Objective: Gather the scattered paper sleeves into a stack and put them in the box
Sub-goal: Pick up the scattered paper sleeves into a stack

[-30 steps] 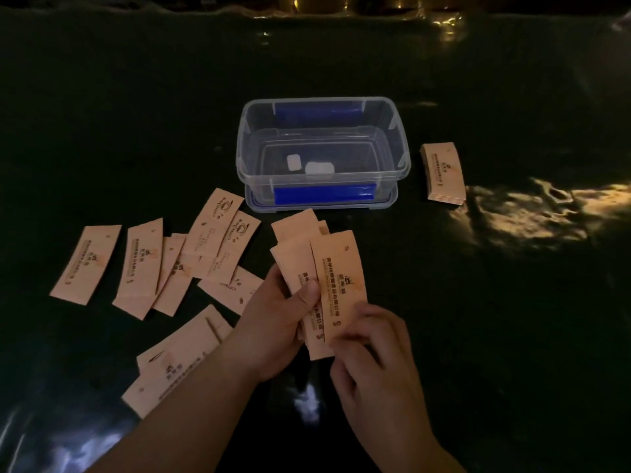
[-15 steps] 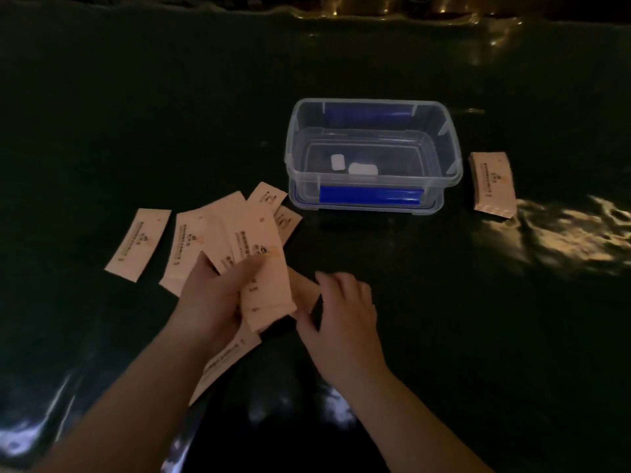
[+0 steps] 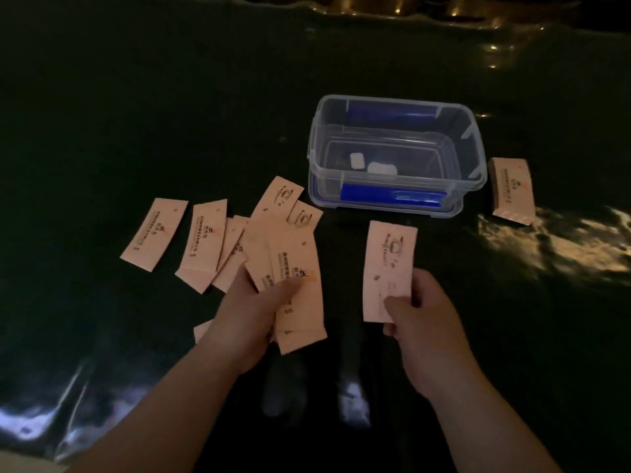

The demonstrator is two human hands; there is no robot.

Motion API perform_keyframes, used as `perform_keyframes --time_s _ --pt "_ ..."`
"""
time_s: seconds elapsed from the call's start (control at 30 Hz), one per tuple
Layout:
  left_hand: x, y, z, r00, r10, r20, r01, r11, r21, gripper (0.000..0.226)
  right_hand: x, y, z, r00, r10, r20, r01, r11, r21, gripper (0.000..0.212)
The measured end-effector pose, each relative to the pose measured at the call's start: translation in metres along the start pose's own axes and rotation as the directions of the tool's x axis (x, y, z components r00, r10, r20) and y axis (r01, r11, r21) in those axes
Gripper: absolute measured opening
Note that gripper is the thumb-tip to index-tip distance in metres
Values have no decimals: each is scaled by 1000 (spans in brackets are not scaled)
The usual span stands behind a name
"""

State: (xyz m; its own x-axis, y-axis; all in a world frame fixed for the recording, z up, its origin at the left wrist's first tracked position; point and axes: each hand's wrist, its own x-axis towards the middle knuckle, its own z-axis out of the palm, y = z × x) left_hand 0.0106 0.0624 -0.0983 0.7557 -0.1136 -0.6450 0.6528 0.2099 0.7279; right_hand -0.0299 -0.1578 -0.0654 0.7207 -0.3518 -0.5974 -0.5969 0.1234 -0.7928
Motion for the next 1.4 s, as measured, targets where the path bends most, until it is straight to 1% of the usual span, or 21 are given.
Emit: perform_keyframes --time_s 0.1,0.17,0.2,0.23,0.27,0.3,0.43,0.53,0.6,0.63,0.7,0.77,0.83,0.9,1.0,1.1,1.2,1.27,1.3,1.33,1.4 --pt "1 -12 26 999 7 46 -10 998 67 67 -16 0 -13 994 -45 -101 46 999 11 45" --pt "0 -17 46 995 -3 95 -5 997 82 74 -23 0 -14 981 -133 -139 106 978 -182 45" --pt "-2 -19 55 993 -12 121 3 997 81 78 -27 2 -11 969 -212 -126 156 922 -354 40" --pt "-4 -20 64 989 -16 147 3 996 84 79 -32 3 -7 952 -295 -79 212 826 -522 32" --pt "-5 -21 71 984 -8 177 -9 996 94 79 -36 5 -3 938 -346 -20 251 718 -649 27" --pt "-5 -22 77 978 9 206 -31 994 105 74 -39 9 0 928 -371 34 286 652 -702 21" --pt "0 -18 83 967 40 251 -62 995 84 60 -47 24 -1 872 -455 181 449 595 -667 56" --pt "3 -13 83 960 51 276 -76 994 81 61 -48 27 -6 830 -527 184 512 590 -624 45" --pt "3 -10 84 958 64 279 -86 994 67 61 -47 27 -7 807 -575 134 520 586 -621 38" --pt "3 -8 83 957 70 282 -89 995 53 61 -46 27 -7 815 -572 92 505 624 -596 34" --pt "3 -7 82 954 77 290 -89 996 29 60 -42 24 -7 878 -478 -18 410 772 -486 38" --pt "2 -5 78 954 73 292 -83 996 19 60 -36 21 -6 954 -282 -100 242 924 -297 53" --pt "0 -3 72 954 64 292 -70 997 13 60 -30 19 -6 982 -166 -85 149 972 -184 53" --pt "-2 -2 64 956 50 289 -55 998 9 62 -29 17 -3 989 -145 -33 137 976 -169 40" --pt "-7 1 45 964 43 262 -42 999 -10 63 -33 18 7 983 -177 54 185 956 -228 39" --pt "-16 7 15 983 62 171 -53 997 -53 62 -35 18 29 972 -192 134 220 945 -241 34" --pt "-20 18 -22 997 53 61 -45 991 -128 60 -31 21 51 976 -192 102 212 945 -251 29" --pt "-24 26 -49 998 57 4 -55 985 -166 59 -27 25 64 945 -289 152 326 860 -393 28" --pt "-24 31 -58 998 62 -17 -64 983 -173 60 -24 28 66 913 -342 222 407 786 -465 27" --pt "-27 35 -72 996 74 -50 -82 980 -181 61 -23 30 75 871 -365 328 489 706 -513 26" --pt "-32 39 -95 987 108 -117 -128 975 -182 63 -23 33 92 774 -296 560 610 586 -533 30"
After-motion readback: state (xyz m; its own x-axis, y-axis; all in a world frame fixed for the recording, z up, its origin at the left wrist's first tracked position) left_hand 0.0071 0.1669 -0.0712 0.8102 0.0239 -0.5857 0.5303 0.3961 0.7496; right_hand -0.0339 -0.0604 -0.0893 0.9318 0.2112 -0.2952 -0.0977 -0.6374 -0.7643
